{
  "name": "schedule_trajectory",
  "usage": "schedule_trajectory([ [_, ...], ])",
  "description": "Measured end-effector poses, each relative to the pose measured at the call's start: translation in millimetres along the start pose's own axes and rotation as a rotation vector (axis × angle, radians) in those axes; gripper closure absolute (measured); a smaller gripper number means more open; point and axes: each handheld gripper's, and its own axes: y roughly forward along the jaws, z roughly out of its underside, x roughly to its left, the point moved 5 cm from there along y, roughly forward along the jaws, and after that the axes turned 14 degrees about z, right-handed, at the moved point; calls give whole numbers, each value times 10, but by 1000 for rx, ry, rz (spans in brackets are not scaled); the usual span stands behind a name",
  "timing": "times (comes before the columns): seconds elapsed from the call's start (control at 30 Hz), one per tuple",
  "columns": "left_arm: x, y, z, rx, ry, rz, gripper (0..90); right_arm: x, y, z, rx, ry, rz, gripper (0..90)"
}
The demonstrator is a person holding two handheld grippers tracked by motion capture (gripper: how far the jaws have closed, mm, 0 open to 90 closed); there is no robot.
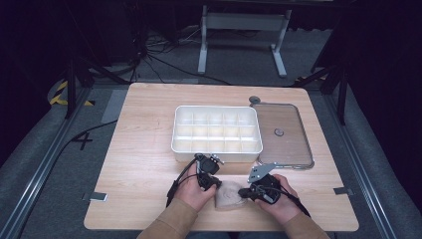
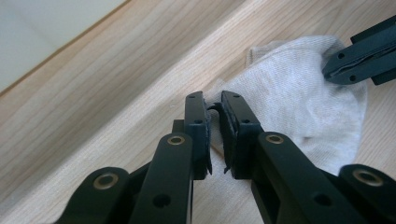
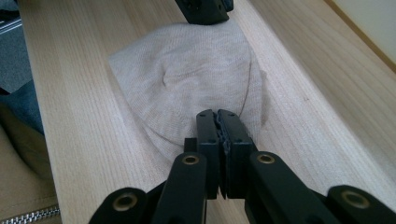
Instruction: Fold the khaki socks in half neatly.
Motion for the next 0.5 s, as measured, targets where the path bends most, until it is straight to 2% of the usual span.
schedule_trajectory([
  [0.13, -49, -96, 3, -30, 5, 9, 804, 13, -89, -56, -32, 2, -10, 889],
  [0.2, -112, -169, 7, -48, 33, 22, 803, 42, -125, -87, -42, -4, -24, 891],
  [0.23, -166, -195, 18, -46, 42, 46, 802, 65, -131, -98, -42, -8, -34, 892],
  [0.3, -267, -215, 66, -23, 60, 86, 808, 116, -125, -109, -36, -21, -45, 893],
  [0.37, -301, -201, 96, -4, 71, 97, 815, 155, -94, -102, -20, -31, -55, 895],
  [0.4, -364, -123, 188, 57, 64, 142, 812, 166, -72, -90, -6, -34, -59, 896],
  [0.43, -364, -123, 188, 57, 64, 142, 804, 166, -72, -90, -6, -34, -59, 896],
  [0.47, -387, -35, 250, 101, 56, 170, 805, 158, -29, -70, 11, -34, -60, 895],
  [0.5, -387, -35, 250, 101, 56, 170, 811, 156, -13, -63, 14, -26, -68, 895],
])
